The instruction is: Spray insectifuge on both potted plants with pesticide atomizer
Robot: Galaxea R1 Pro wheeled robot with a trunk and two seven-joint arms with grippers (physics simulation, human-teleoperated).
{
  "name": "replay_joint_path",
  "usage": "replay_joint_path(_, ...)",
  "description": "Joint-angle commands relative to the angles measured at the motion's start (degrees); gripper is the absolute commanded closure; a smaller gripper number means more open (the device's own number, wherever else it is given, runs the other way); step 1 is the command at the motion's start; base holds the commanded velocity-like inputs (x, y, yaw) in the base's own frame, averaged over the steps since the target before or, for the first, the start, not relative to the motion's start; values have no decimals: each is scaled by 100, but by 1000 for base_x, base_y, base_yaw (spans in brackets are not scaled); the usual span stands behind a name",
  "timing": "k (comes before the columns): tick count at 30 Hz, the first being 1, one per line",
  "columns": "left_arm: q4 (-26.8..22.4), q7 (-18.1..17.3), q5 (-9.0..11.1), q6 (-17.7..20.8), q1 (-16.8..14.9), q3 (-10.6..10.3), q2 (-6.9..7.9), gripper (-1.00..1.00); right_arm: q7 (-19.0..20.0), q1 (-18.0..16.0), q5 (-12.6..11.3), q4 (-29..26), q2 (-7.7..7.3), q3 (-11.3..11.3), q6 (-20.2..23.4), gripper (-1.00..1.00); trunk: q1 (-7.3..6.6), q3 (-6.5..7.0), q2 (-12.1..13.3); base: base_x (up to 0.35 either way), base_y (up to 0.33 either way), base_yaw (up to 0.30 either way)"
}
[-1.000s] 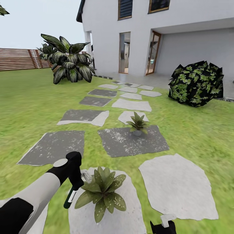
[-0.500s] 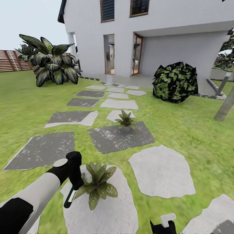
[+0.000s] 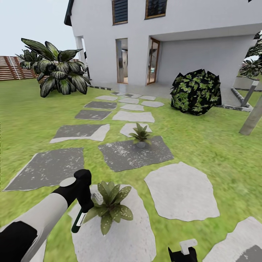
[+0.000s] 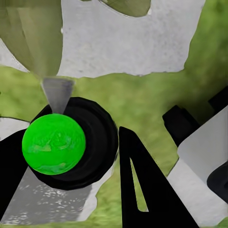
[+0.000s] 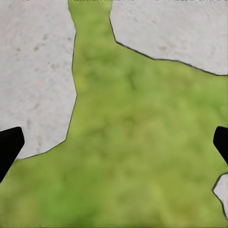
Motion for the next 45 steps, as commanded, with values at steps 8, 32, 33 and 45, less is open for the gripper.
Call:
replay_joint_path(8, -22, -51, -40, 63, -5, -13, 6, 100, 1, -5, 15, 6, 0, 17, -15, -100, -1, -5, -2, 0, 165, -44)
replay_joint_path(32, 13, -49, -36, 64, -11, -22, 6, 100, 1, -5, 15, 6, 0, 17, -13, -100, -1, -5, -2, -26, 182, -132)
replay_joint_path(33, 13, -49, -36, 64, -11, -24, 6, 100, 1, -5, 15, 6, 0, 17, -13, -100, -1, -5, -2, -51, 311, -48)
replay_joint_path(45, 29, -17, -18, 42, 4, 5, 14, 100, 1, -5, 15, 6, 0, 17, -14, -100, -1, -5, -2, -37, 117, -5)
